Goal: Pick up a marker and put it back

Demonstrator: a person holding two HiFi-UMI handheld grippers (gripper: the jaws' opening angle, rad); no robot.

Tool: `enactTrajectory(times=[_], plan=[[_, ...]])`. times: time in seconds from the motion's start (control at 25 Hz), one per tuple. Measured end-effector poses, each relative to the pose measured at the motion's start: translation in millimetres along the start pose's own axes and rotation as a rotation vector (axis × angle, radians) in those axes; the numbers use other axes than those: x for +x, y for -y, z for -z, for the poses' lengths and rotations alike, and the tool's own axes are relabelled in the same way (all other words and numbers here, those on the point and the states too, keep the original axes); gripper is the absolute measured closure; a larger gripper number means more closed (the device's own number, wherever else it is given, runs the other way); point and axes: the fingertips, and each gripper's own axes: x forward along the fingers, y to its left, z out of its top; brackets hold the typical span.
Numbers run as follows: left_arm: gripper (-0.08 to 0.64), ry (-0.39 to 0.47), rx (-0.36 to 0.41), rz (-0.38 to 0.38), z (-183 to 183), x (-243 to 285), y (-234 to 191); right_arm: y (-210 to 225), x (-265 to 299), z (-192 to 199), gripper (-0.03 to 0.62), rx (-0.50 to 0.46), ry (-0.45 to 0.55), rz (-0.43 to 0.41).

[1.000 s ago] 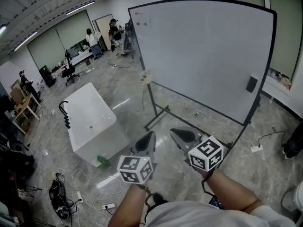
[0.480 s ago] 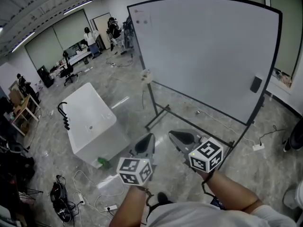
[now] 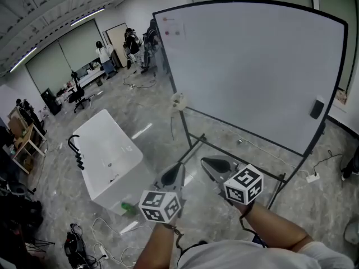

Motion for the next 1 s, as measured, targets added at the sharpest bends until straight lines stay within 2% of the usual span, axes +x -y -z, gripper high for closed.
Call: enactTrajectory(times=[0.24, 0.52, 0.72, 1.0], plan=[[0.555, -0.028, 0.023, 0.052, -17.5, 19.1, -66.5, 9.0, 80.3, -7.2, 0.589, 0.018, 0.013, 0.032], [0.555, -0.035, -0.003, 0.071, -14.0, 66.9, -132.9, 39.1, 153.6, 8.7, 0.591, 0.035, -0.014, 0.029], [0.555, -0.037, -0.027, 0.053, -8.1, 132.9, -177.5, 104.6, 199.4, 16.0, 0.589, 0.048, -0.016, 0.026], [0.555, -0.068, -0.02, 0.05, -8.7, 258.0, -226.0, 233.5, 263.1, 19.3, 0.589, 0.076, -0.026, 0.002]])
